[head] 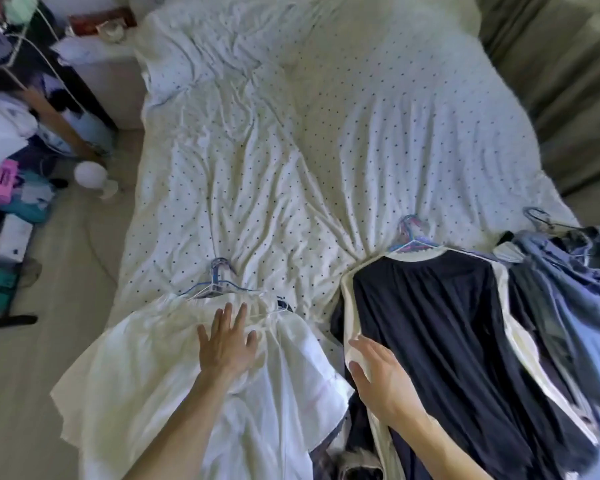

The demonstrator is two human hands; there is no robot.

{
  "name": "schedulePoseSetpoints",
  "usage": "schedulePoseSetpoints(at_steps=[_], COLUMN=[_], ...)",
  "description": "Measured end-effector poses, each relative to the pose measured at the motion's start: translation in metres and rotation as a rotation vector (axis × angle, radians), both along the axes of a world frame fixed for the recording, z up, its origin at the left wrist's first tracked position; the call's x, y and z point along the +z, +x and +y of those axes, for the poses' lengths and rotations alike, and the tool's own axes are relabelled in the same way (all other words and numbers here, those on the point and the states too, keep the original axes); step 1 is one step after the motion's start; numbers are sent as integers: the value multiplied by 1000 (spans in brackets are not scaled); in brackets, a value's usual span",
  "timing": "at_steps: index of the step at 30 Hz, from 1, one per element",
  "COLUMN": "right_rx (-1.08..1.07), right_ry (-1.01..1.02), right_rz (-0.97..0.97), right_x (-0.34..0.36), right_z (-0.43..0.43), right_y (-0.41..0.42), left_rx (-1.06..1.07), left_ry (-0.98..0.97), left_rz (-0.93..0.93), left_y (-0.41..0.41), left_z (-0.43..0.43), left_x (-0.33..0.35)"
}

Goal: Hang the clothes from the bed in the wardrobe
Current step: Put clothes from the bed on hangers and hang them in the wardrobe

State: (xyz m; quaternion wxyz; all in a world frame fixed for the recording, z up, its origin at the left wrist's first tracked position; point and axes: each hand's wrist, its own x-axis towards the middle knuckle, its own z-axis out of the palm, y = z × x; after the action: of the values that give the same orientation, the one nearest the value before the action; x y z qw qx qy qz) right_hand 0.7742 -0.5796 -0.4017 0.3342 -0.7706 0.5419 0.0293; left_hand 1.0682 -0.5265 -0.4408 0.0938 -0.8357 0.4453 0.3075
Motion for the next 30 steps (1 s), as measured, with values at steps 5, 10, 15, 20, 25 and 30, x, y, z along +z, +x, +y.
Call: schedulePoseSetpoints(at_steps=[5, 10, 15, 20, 25, 30], right_rx=[-71, -191, -404, -709, -1021, -1326], right_ry=[-207, -449, -574, -673, -751, -719], right_rz=[-31, -18, 60, 170, 289, 322], right_x=[74, 131, 176, 217, 252, 261], right_z=[16, 45, 84, 143, 207, 271], right_y=[-115, -255, -405, -540, -630, -675], left_rx=[-254, -517, -862, -1128, -1400, -1653], left_ry=[-118, -281, -419, -541, -691, -746], left_rz=[45, 53, -25, 52, 148, 260], left_y=[-139, -298, -457, -620, -764, -875], left_z=[-29, -45, -73, -86, -73, -48], left_x=[73, 141, 195, 243, 288, 312])
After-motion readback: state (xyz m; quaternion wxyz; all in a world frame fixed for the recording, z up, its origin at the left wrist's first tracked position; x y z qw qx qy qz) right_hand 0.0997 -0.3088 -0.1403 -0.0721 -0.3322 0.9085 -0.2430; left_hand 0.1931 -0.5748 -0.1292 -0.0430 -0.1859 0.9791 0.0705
